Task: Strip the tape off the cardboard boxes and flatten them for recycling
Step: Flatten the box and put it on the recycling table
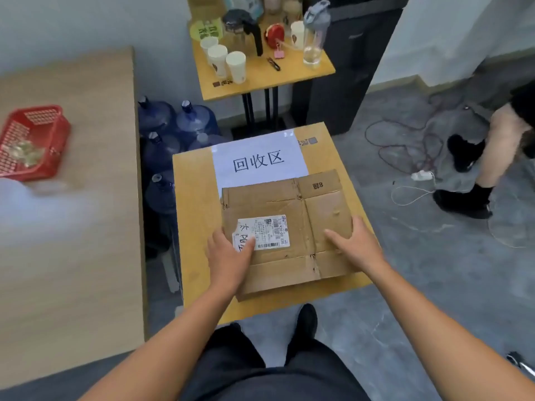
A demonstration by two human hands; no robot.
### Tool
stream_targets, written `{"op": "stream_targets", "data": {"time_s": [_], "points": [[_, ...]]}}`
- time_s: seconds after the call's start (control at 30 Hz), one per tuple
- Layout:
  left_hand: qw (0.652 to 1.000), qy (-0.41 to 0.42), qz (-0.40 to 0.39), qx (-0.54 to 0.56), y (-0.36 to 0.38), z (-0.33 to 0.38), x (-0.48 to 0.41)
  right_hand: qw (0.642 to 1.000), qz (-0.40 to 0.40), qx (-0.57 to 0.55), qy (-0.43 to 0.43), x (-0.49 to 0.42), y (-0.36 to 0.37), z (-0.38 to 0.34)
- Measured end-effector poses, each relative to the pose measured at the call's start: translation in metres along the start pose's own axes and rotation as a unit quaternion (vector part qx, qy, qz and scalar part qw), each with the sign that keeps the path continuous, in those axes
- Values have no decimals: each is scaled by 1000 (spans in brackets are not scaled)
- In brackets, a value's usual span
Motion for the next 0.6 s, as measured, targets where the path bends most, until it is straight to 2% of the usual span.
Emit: {"op": "stream_targets", "data": {"time_s": [0.03,0.1,0.17,0.23,0.3,0.4,0.5,0.6], "points": [[999,-21,17,-43,3,-2,-3,998,-17,51,27,-10,4,7],[996,-49,2,-81,18,-11,-6,988,-41,133,69,-20,17,19],[995,-42,-24,-82,34,-23,-10,975,-32,202,87,-25,23,23],[996,-15,-19,-92,40,-30,-12,960,-5,268,79,-26,26,20],[997,3,-16,-80,43,-36,-15,965,-1,253,69,-27,29,19],[996,34,-31,-79,53,-41,-14,979,-45,191,64,-29,41,23],[989,93,-7,-114,59,-40,-11,964,-57,243,91,-35,50,27],[976,85,-12,-200,69,-47,-15,952,-44,284,106,-38,56,33]]}}
Point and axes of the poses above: each hand's wrist, its own x-axis away from the middle knuckle, its own y-axis out of the palm, z = x × y, the point moved 9 cm from there along -x, towards the middle knuckle, and after that the axes turned 15 degrees about -z, right-handed, at the moved point
